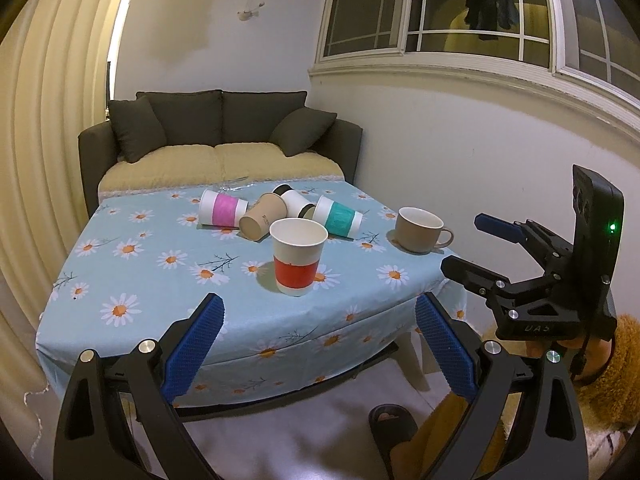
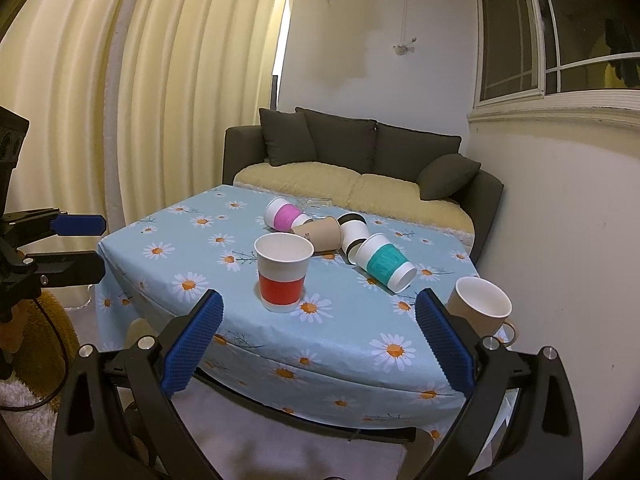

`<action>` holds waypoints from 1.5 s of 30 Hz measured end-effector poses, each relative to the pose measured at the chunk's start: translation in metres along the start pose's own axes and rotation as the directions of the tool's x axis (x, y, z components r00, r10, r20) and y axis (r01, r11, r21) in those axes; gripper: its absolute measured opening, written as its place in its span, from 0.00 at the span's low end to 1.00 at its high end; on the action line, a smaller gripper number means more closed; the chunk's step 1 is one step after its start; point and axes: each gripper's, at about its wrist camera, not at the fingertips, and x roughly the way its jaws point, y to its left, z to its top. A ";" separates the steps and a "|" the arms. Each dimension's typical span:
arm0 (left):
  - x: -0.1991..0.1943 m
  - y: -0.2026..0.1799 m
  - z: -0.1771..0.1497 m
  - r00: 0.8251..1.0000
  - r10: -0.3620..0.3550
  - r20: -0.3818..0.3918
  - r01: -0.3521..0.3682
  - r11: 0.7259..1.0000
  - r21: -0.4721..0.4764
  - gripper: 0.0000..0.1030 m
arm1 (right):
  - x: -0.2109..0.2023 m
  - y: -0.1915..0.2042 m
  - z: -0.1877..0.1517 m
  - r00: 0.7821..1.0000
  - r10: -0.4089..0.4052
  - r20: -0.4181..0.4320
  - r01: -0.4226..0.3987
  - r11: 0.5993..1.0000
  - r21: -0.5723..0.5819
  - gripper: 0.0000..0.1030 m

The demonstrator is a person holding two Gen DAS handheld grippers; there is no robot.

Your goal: Flip cup upright

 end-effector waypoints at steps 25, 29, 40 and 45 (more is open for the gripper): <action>-0.001 0.000 0.000 1.000 0.005 -0.004 -0.005 1.000 0.005 0.91 | 0.000 0.001 0.000 1.000 0.003 -0.004 -0.003 1.000 -0.004 0.93; -0.001 0.001 0.000 1.000 0.007 -0.005 -0.007 1.000 0.007 0.91 | 0.000 0.001 0.000 1.000 0.004 0.000 -0.004 1.000 -0.008 0.93; -0.002 0.000 -0.001 1.000 0.010 -0.005 -0.010 1.000 0.012 0.91 | -0.002 0.000 -0.001 1.000 0.003 0.002 -0.003 1.000 -0.003 0.94; -0.002 0.000 -0.001 1.000 0.013 -0.006 -0.013 1.000 0.014 0.91 | -0.002 -0.001 -0.001 1.000 0.013 0.003 -0.013 1.000 -0.002 0.94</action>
